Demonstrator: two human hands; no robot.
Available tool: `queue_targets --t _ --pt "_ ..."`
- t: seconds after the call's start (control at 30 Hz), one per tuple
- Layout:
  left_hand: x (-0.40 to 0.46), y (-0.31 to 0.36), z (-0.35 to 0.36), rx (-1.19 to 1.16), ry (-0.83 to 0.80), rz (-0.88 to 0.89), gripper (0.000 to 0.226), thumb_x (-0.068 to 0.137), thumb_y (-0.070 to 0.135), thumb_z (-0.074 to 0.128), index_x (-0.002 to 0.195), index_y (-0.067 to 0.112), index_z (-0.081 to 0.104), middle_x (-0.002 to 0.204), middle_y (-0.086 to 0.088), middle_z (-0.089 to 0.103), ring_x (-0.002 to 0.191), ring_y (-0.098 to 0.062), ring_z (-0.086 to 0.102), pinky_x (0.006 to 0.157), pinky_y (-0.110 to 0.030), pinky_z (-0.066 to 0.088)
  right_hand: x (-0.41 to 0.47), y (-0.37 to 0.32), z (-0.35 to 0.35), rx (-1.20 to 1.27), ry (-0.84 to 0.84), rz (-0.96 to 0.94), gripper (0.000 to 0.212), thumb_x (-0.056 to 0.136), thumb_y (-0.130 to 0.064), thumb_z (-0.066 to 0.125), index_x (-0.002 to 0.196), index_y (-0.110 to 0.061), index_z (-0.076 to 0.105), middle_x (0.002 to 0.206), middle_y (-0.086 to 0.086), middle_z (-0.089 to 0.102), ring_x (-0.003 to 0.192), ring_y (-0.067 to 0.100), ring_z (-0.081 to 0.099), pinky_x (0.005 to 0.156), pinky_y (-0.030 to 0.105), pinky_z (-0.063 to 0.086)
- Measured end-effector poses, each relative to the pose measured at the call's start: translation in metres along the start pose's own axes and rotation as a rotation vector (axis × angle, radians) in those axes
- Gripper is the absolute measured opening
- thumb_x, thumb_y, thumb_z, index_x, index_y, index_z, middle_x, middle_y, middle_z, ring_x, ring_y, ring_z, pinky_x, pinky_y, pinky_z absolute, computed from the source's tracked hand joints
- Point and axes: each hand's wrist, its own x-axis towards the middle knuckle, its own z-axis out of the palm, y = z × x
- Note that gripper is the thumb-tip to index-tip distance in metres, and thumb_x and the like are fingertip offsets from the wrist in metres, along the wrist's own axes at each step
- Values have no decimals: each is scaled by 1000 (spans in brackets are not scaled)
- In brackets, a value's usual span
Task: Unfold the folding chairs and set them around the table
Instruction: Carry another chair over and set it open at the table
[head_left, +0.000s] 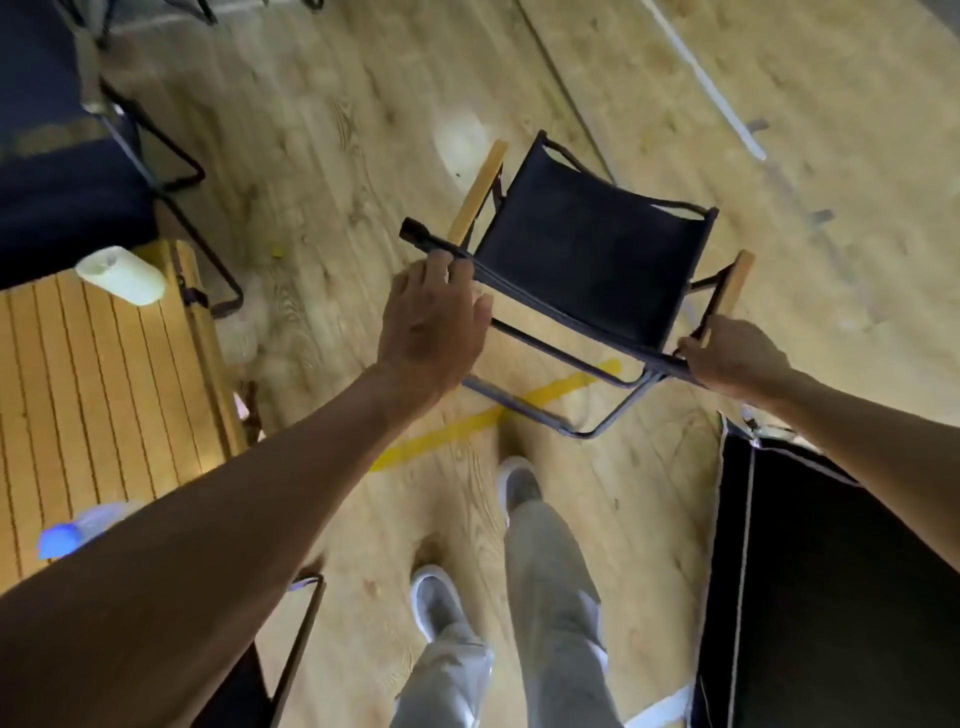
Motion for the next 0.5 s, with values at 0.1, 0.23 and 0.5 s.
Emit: queue_targets --t 0.1,0.23,0.5 --pt "53 1 2 26 -36 6 39 100 38 42 123 10 57 121 -13 57 110 -29 55 96 -41 42 38 9 0 -72 -192 -3 42 93 -45 47 118 -13 58 115 17 63 97 36 60 78 39 52" --pt "113 2 22 128 -271 -24 40 101 40 40 122 10 58 116 -14 59 109 -31 55 95 -45 42 73 12 12 -148 -384 -23 46 98 -42 47 124 -6 56 116 15 64 99 33 62 77 35 53" --pt "167 0 59 318 -738 -380 46 91 42 51 127 13 51 125 -16 51 116 -40 51 100 -58 39 84 48 43 116 -619 311 44 100 -31 46 128 2 55 116 17 61 104 33 59 78 32 44"
